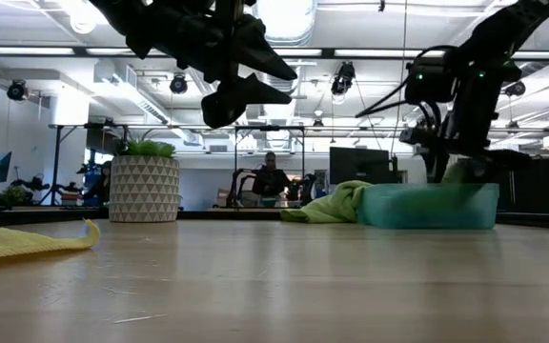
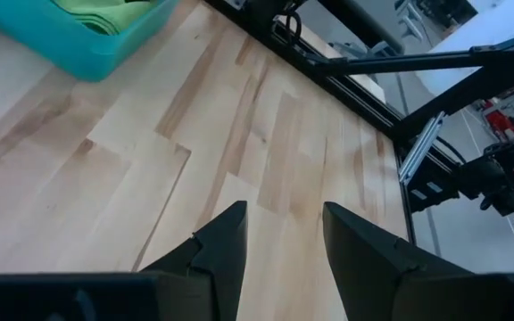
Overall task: Fold microfiber towels
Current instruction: Put the green towel on top of the blue towel in the container
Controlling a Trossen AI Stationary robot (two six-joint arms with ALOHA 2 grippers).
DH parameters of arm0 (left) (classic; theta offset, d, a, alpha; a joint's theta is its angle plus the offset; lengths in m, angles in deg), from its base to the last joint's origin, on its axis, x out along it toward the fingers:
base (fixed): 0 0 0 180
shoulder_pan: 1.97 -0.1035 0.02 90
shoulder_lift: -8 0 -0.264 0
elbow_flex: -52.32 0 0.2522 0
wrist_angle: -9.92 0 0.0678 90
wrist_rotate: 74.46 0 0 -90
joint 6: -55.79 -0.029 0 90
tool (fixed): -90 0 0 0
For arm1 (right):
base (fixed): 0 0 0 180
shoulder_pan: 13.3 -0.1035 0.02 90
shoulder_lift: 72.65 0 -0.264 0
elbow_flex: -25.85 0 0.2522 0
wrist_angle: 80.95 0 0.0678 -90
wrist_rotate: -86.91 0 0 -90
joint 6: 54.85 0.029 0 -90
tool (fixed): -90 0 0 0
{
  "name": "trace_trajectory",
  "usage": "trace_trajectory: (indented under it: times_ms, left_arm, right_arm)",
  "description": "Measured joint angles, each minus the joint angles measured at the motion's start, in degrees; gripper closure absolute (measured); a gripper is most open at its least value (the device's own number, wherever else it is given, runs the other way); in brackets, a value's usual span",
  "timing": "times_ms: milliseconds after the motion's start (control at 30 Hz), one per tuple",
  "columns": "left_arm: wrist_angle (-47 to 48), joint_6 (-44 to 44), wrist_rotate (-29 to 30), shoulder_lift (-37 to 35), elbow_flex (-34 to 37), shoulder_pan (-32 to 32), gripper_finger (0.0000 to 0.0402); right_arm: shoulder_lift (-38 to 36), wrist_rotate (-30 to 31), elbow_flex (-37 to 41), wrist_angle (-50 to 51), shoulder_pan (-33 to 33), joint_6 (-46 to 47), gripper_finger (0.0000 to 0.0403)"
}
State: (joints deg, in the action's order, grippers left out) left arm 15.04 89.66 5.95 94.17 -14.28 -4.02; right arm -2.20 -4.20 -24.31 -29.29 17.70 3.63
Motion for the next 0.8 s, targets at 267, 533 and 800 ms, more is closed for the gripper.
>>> trace_trajectory:
  times_ms: [267, 533, 800]
  left_arm:
    - [0.0, -0.3, -0.1, 0.0, 0.0, 0.0, 0.0269]
    - [0.0, -0.3, -0.1, 0.0, 0.0, -0.1, 0.0269]
    - [0.1, -0.1, -0.1, 0.0, 0.0, -0.1, 0.0269]
  right_arm:
    - [-1.2, -0.5, -8.0, 11.2, 0.0, -2.4, 0.0103]
    - [-1.5, 2.0, -15.5, 20.4, 0.0, -6.5, 0.0105]
    - [4.4, 5.4, -18.3, 20.0, 0.0, -12.3, 0.0213]
